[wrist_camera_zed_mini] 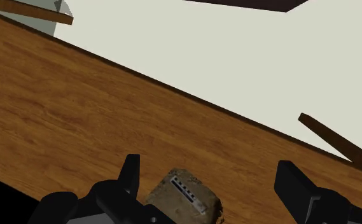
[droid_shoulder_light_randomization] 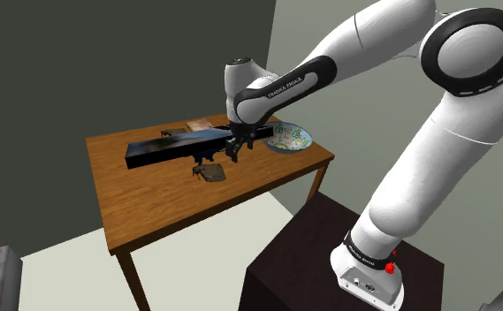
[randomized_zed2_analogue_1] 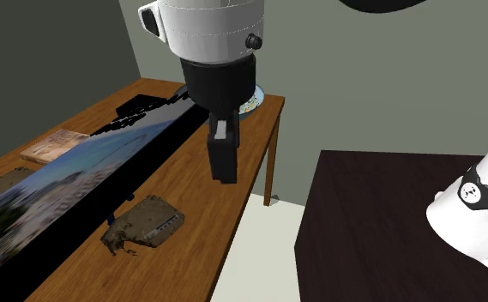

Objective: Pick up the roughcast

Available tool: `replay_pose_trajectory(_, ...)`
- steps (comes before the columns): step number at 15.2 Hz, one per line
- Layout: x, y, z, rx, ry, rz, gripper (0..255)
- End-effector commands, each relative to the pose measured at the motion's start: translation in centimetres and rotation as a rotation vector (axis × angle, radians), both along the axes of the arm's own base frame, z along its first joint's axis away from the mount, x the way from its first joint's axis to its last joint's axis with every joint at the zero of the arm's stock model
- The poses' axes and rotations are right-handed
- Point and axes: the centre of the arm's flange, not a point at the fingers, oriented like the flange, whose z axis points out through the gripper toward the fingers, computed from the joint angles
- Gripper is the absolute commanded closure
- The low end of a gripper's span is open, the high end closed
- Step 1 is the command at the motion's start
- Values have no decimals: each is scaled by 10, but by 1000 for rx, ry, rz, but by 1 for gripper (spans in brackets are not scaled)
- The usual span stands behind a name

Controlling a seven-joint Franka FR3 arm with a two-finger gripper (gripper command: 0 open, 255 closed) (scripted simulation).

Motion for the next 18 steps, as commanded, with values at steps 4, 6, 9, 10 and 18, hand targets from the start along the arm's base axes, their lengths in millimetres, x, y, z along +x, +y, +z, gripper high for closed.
replay_pose_trajectory(4, 48, 10, -44, -1, -21, -9, 0)
replay_pose_trajectory(6, 67, 14, -60, -1, -29, -12, 0)
replay_pose_trajectory(9, 96, 21, -85, -2, -41, -17, 0)
replay_pose_trajectory(10, 106, 23, -93, -2, -45, -18, 0)
replay_pose_trajectory(18, 184, 38, -156, -5, -77, -31, 0)
